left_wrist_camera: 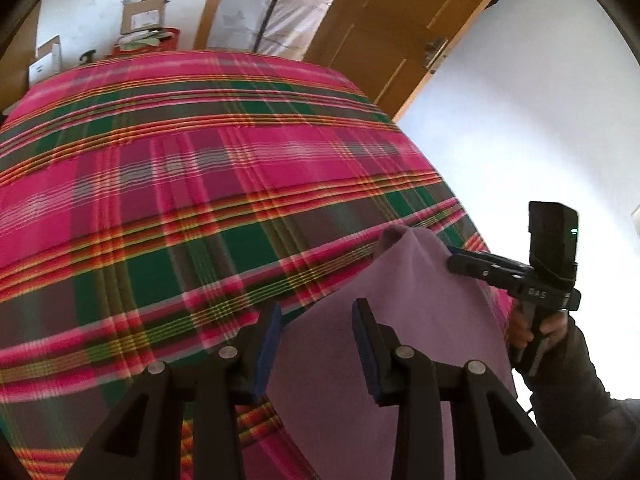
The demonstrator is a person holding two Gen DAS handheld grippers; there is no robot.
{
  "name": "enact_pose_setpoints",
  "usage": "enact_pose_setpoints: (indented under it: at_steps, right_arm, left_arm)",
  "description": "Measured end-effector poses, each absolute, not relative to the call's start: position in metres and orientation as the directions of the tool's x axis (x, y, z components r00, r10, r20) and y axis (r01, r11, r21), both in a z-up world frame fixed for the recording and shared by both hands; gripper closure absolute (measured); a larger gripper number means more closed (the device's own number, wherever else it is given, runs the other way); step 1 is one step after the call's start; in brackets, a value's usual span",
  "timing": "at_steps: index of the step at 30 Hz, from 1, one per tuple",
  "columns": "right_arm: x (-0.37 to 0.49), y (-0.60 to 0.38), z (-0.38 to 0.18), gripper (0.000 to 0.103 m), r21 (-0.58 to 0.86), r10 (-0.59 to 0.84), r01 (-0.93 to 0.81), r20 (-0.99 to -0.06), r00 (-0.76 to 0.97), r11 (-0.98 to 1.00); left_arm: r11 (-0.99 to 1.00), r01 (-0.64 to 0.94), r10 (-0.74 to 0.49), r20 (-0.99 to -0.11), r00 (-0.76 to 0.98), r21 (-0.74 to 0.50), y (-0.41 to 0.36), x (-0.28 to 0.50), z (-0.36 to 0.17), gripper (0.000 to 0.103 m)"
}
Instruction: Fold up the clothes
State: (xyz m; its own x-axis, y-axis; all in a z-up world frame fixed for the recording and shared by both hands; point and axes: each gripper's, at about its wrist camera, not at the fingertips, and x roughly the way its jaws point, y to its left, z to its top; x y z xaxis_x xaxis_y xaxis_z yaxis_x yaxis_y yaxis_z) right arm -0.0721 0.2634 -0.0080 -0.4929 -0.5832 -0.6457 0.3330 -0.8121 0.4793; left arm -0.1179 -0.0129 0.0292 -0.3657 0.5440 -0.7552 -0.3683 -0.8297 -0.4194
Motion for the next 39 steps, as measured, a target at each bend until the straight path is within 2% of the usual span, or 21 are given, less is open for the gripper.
enact_pose_setpoints:
  at_steps: [3,16,18,20,22,25,27,29,34,39]
  right_arm:
    - [-0.074,0.261,-0.01,0.067,0.487,-0.593,0.338,-0.644,-0.483,-0.805]
    - [-0.083,0.255,-0.016,0.067,0.517,-0.629,0.358,-0.635,-0.449,-0.777]
    - [-0.083,0.255,-0.016,0.067,0.52,-0.632,0.359,-0.631,-0.45,-0.775]
    - [-0.083,0.255,-0.015,0.067,0.523,-0.635,0.36,-0.627,-0.451,-0.772]
    - [-0.084,0.255,-0.015,0.068,0.526,-0.638,0.361,-0.623,-0.452,-0.77]
    - [-0.084,0.255,-0.015,0.071,0.533,-0.644,0.362,-0.618,-0.452,-0.765]
    - [-0.082,0.253,-0.011,0.082,0.51,-0.634,0.376,-0.615,-0.469,-0.773]
    - [-0.08,0.252,-0.007,0.087,0.487,-0.624,0.39,-0.612,-0.487,-0.782]
    - [-0.077,0.245,0.003,0.089,0.441,-0.604,0.414,-0.596,-0.529,-0.797]
    - [-0.077,0.242,-0.008,0.087,0.392,-0.559,0.403,-0.651,-0.513,-0.827]
  left_arm:
    - [-0.801,-0.38,0.586,-0.739,-0.333,-0.463,-0.017,-0.127,0.026,0.064]
    - [-0.764,-0.397,0.627,-0.73,-0.273,-0.508,-0.01,-0.14,0.005,0.065]
    - [-0.759,-0.393,0.635,-0.723,-0.271,-0.519,-0.012,-0.141,0.004,0.067]
    - [-0.75,-0.399,0.646,-0.712,-0.274,-0.527,-0.015,-0.139,0.005,0.081]
    - [-0.742,-0.406,0.656,-0.701,-0.278,-0.534,-0.017,-0.138,0.005,0.089]
    - [-0.746,-0.421,0.65,-0.699,-0.297,-0.515,-0.016,-0.136,0.006,0.094]
    - [-0.752,-0.422,0.646,-0.693,-0.319,-0.507,-0.017,-0.135,0.009,0.095]
    - [-0.746,-0.421,0.656,-0.675,-0.337,-0.516,-0.02,-0.134,0.012,0.095]
    - [-0.759,-0.398,0.644,-0.684,-0.343,-0.515,-0.022,-0.137,0.008,0.096]
    - [-0.77,-0.353,0.635,-0.691,-0.345,-0.531,-0.025,-0.142,0.0,0.095]
